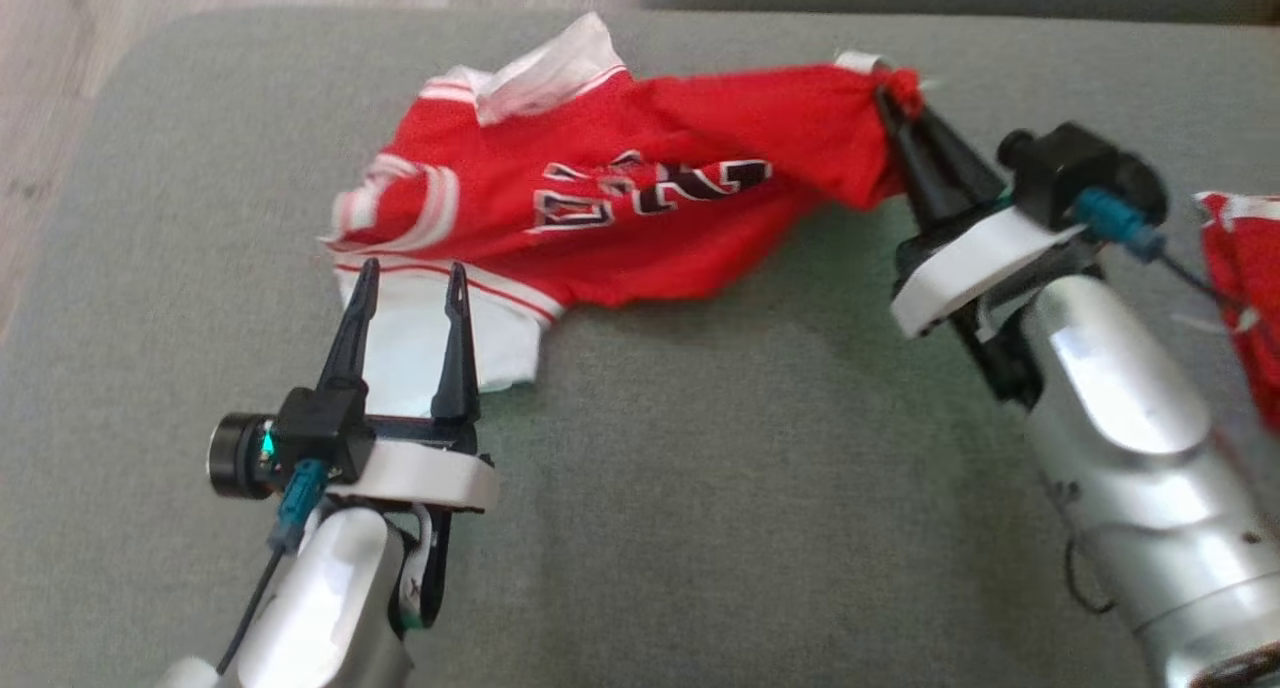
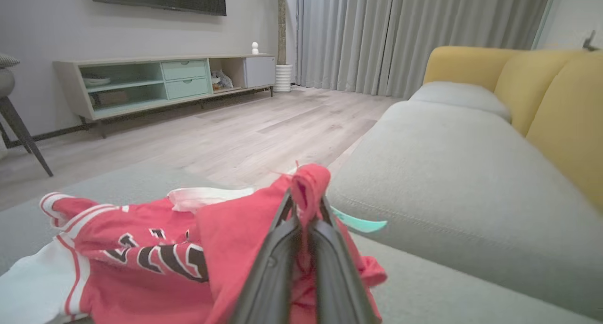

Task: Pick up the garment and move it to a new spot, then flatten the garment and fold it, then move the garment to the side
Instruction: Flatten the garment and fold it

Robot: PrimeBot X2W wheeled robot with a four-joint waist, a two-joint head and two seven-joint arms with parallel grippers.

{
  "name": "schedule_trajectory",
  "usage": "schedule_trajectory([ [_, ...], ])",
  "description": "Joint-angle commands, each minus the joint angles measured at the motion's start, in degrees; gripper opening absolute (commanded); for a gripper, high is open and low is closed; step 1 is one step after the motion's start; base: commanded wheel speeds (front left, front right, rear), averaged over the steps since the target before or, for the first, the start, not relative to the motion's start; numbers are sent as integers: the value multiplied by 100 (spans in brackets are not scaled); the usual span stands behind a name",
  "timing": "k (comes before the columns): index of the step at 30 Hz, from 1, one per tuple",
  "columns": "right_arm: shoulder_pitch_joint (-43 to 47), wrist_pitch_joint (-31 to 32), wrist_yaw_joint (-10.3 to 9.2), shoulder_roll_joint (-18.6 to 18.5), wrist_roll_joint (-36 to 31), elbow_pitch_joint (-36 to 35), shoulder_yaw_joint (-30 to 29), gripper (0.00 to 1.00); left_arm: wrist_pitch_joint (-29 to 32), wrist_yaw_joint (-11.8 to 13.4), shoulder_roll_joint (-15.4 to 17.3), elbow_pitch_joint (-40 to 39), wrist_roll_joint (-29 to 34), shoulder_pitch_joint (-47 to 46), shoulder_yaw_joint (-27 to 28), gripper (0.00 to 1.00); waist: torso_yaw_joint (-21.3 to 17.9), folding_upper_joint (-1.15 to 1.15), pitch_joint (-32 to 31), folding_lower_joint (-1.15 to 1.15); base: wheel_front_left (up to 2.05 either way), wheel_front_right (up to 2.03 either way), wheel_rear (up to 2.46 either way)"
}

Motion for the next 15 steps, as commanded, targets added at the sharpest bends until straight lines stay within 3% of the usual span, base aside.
schedule_trajectory([
  [1, -273, 108, -4, -65, -56, -362, 73, 0, -54, -26, 17, -185, 66, -27, 218, 100, -105, 0, -171, 0, 0, 0, 0],
  [9, -205, 882, -4, -540, -220, -1401, -99, 0, -54, -155, -151, -146, 165, 83, 172, 100, 31, 0, -319, 0, 0, 0, 0],
  [15, -55, 1797, -4, -755, -389, -2065, -435, 0, -54, -266, -252, -184, 232, 84, 175, 100, 258, 0, -154, 0, 0, 0, 0],
])
